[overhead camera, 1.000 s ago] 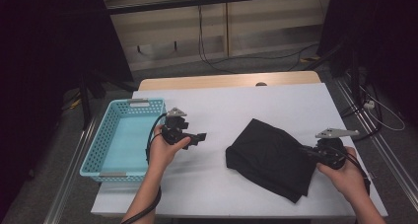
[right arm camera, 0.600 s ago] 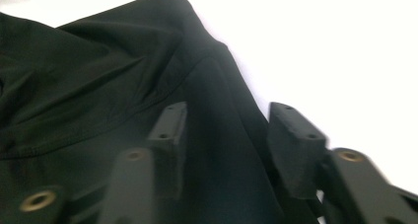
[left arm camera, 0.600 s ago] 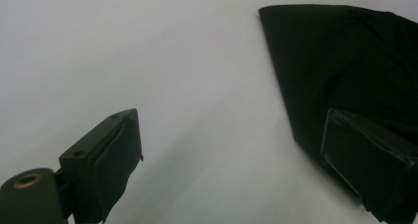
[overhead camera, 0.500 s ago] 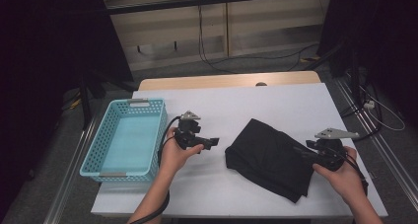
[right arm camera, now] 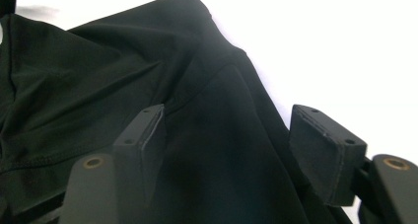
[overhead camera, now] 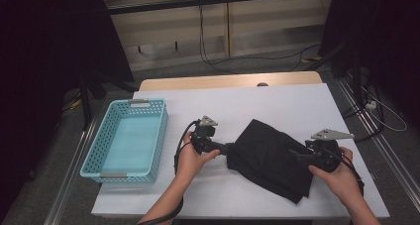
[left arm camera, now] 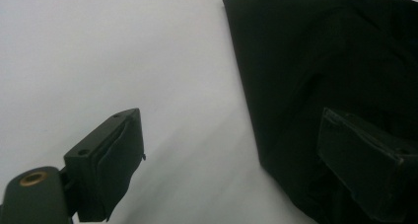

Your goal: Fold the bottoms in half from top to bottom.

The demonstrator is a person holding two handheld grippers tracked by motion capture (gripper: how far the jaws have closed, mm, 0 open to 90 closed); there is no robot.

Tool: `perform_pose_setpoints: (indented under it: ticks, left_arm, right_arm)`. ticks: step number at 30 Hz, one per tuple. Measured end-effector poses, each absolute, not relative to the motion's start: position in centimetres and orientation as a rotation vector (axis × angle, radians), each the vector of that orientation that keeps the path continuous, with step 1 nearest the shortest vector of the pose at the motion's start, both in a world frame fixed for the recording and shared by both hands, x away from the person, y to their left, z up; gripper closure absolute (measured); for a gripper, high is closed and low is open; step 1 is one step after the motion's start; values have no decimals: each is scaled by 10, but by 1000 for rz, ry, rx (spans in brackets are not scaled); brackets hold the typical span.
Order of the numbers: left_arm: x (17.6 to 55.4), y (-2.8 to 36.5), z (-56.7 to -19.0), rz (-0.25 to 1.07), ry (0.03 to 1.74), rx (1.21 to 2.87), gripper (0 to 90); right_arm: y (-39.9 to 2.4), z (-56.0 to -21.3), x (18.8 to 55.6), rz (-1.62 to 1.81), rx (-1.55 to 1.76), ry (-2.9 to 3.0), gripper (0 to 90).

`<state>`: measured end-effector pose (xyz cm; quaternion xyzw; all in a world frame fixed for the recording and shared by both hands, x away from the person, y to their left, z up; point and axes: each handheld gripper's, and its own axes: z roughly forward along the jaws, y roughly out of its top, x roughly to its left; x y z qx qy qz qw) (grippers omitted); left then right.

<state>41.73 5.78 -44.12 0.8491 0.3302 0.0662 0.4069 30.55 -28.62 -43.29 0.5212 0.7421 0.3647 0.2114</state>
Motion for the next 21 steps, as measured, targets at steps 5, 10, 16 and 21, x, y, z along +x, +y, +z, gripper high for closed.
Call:
perform_pose_setpoints:
  ticks: [5,10,16,21]
  left_arm:
    - [415,51,-445,158,813,2159,126]
    - [410,51,-448,161,789,2198,156]
    - [406,54,-453,160,789,2226,208]
    - [401,54,-453,162,777,2236,259]
  right_arm:
    - [-285,-433,305,1019,1442,2065,298]
    - [-284,-434,306,1023,1441,2072,297]
    - [-286,-435,306,1020,1445,2073,297]
    - [-288,-434,306,1024,1448,2067,297]
